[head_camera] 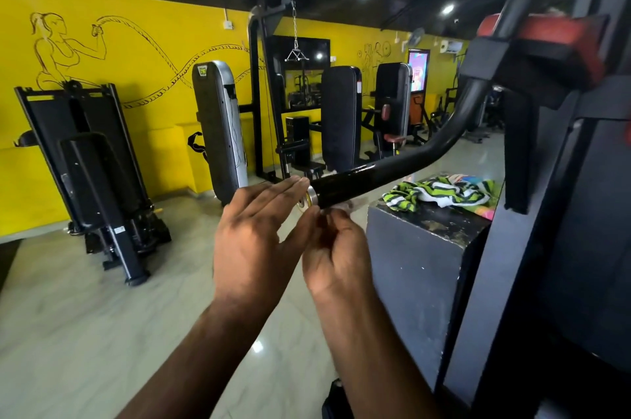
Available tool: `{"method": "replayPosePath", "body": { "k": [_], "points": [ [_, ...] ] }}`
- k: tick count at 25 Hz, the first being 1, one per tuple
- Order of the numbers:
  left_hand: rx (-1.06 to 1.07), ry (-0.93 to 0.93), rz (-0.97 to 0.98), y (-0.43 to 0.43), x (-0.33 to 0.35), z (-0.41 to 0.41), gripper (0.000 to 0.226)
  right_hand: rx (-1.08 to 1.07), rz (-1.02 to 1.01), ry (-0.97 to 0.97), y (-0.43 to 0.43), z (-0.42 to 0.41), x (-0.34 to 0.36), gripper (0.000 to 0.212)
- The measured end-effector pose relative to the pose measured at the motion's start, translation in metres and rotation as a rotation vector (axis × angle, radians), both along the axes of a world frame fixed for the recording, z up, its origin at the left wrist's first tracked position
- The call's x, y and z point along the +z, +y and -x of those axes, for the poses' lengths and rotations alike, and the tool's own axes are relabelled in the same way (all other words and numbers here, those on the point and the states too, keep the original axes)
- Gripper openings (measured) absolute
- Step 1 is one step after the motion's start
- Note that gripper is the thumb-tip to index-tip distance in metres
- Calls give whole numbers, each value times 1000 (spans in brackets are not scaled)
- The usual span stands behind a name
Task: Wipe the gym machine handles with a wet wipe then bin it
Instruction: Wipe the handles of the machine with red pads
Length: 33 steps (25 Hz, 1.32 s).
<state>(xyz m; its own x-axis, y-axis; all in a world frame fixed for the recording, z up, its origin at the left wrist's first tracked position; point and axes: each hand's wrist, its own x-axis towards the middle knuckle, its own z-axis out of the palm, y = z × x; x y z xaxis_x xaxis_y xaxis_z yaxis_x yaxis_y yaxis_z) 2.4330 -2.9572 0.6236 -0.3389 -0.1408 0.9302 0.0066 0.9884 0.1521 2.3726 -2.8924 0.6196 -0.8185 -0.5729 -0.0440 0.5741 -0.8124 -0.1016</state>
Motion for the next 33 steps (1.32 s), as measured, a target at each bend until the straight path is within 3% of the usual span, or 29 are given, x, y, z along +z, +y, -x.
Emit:
{"method": "replayPosePath", "body": {
  "k": [2, 9, 11, 13, 15, 17, 19, 21, 26, 30, 33],
  "points": [
    [-16, 3, -14, -1, 1, 0, 36, 67, 36, 62, -2, -2, 3, 28],
    [-11, -1, -8, -1, 0, -1, 37, 137, 71, 88, 3, -10, -10, 23],
    [-11, -10, -5, -2, -1, -1, 39, -77, -20, 136, 2, -20, -14, 12],
    [-15, -5, -2, -2, -2, -1, 39, -450, -183, 247, 4, -20, -14, 12],
    [-15, 1, -5, -2, -1, -1, 38, -835, -446, 492, 7, -15, -15, 18],
    [-14, 7, 0, -2, -2, -1, 38, -1190, -751, 943, 16, -2, -12, 21],
    [-24, 20, 18, -1, -2, -1, 35, -1377, -1024, 1403, 31, 28, -2, 23],
    [-30, 24, 21, -1, -2, -1, 33, -1318, -1206, 1662, 45, 52, 17, 26],
    [-21, 8, -16, 1, -1, 0, 34, -857, -1344, 2265, 64, 72, 65, 28],
    [-20, 24, -24, 3, 1, 1, 32, -666, -1472, 2305, 70, 75, 93, 28],
    [-16, 5, -22, 1, 2, 0, 32, -643, -1465, 2474, 68, 75, 97, 27]
  ]
}}
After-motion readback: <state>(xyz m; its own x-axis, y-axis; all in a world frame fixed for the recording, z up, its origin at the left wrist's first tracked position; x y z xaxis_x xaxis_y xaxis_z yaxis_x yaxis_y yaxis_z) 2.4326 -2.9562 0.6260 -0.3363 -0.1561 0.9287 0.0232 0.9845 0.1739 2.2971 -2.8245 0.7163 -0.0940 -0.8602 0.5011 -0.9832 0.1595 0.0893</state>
